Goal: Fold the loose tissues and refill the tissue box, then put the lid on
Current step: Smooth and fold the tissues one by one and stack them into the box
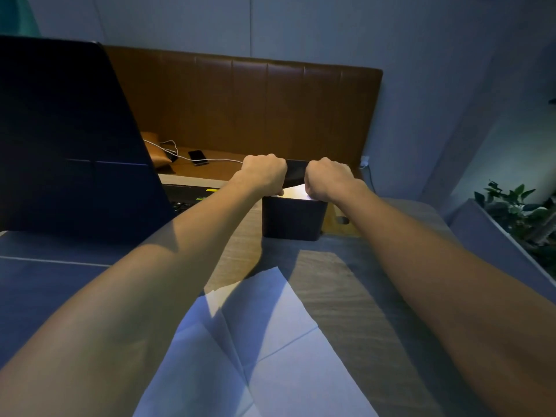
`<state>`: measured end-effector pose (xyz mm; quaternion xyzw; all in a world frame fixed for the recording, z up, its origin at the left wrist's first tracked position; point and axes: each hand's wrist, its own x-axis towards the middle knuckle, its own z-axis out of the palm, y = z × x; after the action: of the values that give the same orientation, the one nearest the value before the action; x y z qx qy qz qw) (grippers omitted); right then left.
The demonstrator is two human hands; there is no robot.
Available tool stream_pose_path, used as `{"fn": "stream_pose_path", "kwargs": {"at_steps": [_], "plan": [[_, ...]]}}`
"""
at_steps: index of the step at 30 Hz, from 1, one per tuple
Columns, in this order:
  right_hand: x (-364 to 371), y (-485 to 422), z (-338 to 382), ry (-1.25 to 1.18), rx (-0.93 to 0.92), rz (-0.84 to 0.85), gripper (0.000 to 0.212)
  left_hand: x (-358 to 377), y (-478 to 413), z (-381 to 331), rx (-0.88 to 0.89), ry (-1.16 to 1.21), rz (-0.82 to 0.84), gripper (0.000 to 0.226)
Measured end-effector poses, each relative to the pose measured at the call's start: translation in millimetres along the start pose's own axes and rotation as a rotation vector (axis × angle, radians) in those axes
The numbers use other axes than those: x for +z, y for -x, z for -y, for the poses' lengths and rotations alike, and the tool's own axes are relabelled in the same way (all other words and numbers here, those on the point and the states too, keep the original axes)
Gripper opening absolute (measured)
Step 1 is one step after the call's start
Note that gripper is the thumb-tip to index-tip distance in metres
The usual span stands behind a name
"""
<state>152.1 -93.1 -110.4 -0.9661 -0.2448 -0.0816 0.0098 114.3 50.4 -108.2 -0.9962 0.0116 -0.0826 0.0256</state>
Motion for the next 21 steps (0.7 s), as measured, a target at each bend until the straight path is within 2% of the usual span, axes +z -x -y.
{"fn": "stream_pose_path", "kwargs": {"at_steps": [5,11,15,21], "plan": [[-5.8,9.0,-5.2,-0.09,0.003,-0.044,0.013,-6.6,6.2,-2.2,-0.064,0.077,-0.125,0.029],[-31.2,36.9,-19.7,-0.236,-0.022,-0.143,0.016,-19.0,32.6,-7.4,-0.167,0.375,-0.342,0.029],[-46.8,65.5,-19.3,-0.301,-0.047,-0.154,0.019,-30.7,64.2,-23.5,-0.106,0.415,-0.332,0.027],[-54.8,122.7,6.0,-0.367,-0.06,-0.118,0.017,-39.0,129.6,-54.6,-0.041,0.339,-0.199,0.026]]}}
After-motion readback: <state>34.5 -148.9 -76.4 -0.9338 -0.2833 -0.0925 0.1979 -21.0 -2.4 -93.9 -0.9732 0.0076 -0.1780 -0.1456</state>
